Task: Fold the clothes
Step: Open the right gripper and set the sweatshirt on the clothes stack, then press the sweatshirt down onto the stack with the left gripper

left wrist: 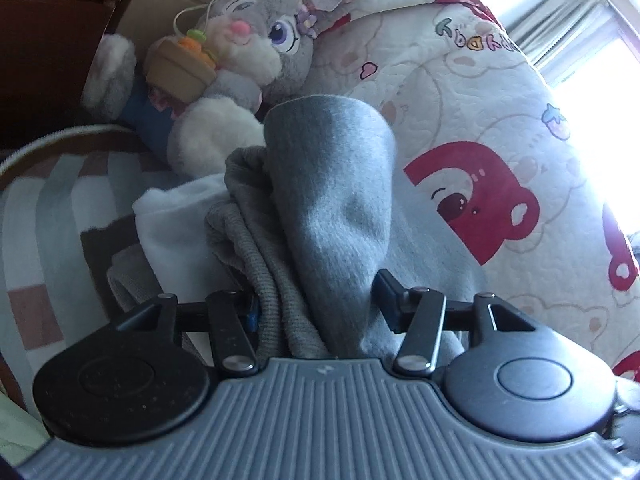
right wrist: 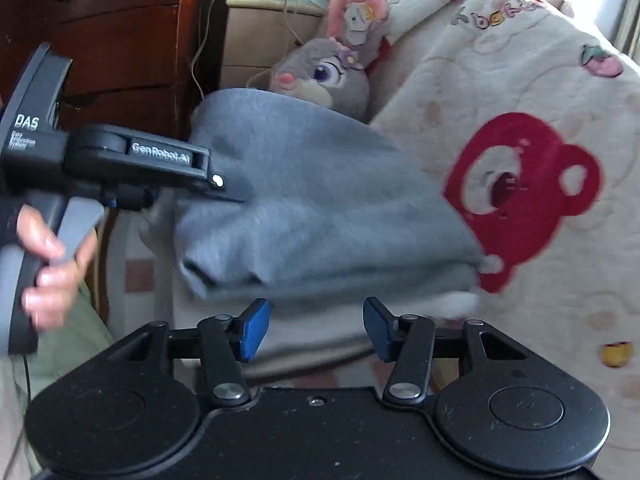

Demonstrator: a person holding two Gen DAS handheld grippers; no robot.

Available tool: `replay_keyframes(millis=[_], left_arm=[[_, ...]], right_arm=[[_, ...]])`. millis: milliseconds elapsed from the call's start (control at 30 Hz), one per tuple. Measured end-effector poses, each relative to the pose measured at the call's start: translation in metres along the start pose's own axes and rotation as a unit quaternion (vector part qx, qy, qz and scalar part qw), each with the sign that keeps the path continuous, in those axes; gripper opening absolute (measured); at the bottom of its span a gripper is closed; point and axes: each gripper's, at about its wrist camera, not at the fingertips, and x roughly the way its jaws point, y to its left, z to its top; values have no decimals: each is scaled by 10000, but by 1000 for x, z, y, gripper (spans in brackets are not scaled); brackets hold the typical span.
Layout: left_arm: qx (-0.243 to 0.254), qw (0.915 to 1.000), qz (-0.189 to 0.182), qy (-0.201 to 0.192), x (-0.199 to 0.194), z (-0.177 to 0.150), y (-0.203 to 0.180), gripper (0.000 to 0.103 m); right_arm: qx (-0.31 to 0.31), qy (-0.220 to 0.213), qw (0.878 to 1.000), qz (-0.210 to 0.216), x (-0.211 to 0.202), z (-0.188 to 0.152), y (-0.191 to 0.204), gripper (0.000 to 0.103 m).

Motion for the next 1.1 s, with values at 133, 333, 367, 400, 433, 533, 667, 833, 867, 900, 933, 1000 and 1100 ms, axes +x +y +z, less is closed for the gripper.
replay_keyframes(millis=[133, 333, 367, 400, 433, 533, 667, 833, 867, 900, 933, 1000, 1100], left_arm=[[244, 9997, 72, 12, -21, 10, -7, 52], [937, 9925, -6, -782, -85, 32, -31, 52], [1133, 9898, -90, -858, -92, 36, -40, 52], [1344, 9866, -186, -905, -97, 40, -50, 52], [1578, 9834, -256, -852, -93, 43, -60, 52], [2170, 9739, -294, -594, -69, 43, -86, 48], [2588, 9639, -256, -564, -18, 40, -96, 48], [2162, 9760, 205, -147, 34, 47, -60, 19], [2099, 9771, 287, -178, 37, 47, -50, 3], [2031, 9783, 345, -206, 39, 47, -39, 3], [1915, 9809, 314, -147, 41, 47, -31, 3], [1684, 9854, 227, -54, 43, 45, -19, 3], [1710, 9849, 231, -153, 38, 41, -19, 3]], right_arm=[[701, -218, 9971, 180, -19, -8, -35, 59], [1554, -641, 9856, 173, -14, -28, -76, 59], [1733, -794, 9814, 226, -13, -29, -86, 60], [1941, -955, 9759, 299, -10, -30, -95, 60], [2186, -1096, 9688, 400, -7, -30, -103, 60], [2916, -1560, 9404, 795, 9, -29, -121, 60], [3027, -1845, 9297, 999, 35, -7, -123, 60], [1844, -1498, 9708, 338, 82, -1, -89, 59], [1594, -1413, 9769, 195, 92, -1, -82, 58], [1496, -1408, 9786, 125, 98, -7, -80, 58], [1517, -1468, 9774, 111, 102, -18, -82, 59], [1917, -1656, 9670, 284, 102, -37, -91, 60], [1899, -1838, 9638, 342, 100, -49, -90, 61]])
